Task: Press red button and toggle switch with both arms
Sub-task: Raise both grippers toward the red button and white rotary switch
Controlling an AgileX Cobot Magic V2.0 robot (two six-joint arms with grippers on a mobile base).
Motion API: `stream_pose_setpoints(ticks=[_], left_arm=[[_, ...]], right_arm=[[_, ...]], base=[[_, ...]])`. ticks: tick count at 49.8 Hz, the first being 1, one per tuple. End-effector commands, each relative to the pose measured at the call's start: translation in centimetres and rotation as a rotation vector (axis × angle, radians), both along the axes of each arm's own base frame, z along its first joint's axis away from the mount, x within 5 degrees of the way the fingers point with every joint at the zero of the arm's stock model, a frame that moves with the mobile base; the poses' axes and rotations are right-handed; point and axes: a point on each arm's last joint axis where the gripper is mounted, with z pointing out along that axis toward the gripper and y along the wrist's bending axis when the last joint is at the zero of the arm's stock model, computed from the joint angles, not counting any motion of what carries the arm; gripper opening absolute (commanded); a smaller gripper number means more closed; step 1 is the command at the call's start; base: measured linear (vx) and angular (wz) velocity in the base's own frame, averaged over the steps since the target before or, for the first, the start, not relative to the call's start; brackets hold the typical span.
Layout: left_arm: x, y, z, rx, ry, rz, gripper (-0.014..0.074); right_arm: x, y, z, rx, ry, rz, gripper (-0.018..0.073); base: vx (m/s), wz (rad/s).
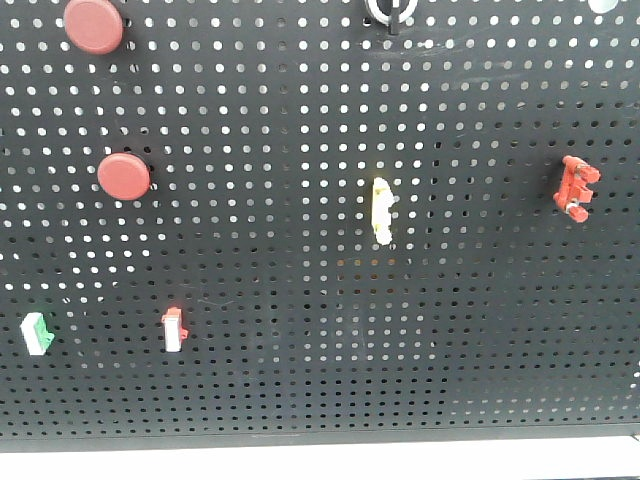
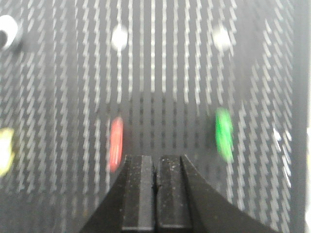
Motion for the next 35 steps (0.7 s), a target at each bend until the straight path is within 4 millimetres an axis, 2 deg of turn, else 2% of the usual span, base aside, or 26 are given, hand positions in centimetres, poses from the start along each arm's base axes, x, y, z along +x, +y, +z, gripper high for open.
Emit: stream_pose_setpoints(ticks=[1, 6, 15, 21, 35], left_arm=[[1.1, -0.1, 4.0, 0.031, -0.076, -0.006, 0.0001], [3.5, -0.1, 5.2, 0.029, -0.038, -0.008, 0.0001], [7.5, -0.1, 4.3, 0.031, 0.063, -0.018, 0.0001], [8.8, -0.9, 4.8, 0.101, 0.009, -0.063, 0.0001], [12.7, -5.2, 8.8, 0.175, -0.009, -0.307, 0.0001]], right_arm=[[2.1, 0.1, 3.0, -0.010, -0.086, -0.001, 0.0000], [4.5, 0.3, 3.0, -0.015, -0.057, 0.001, 0.0000], [7.9, 0.5, 1.7, -0.017, 0.008, 0.006, 0.0000], [8.5, 0.5, 1.5, -0.016, 0.008, 0.008, 0.0000], [8.5, 0.5, 1.5, -0.017, 0.010, 0.008, 0.0000]], base=[[0.00, 0.00], [0.00, 0.00], [0.00, 0.00], [0.00, 0.00], [0.00, 0.00]])
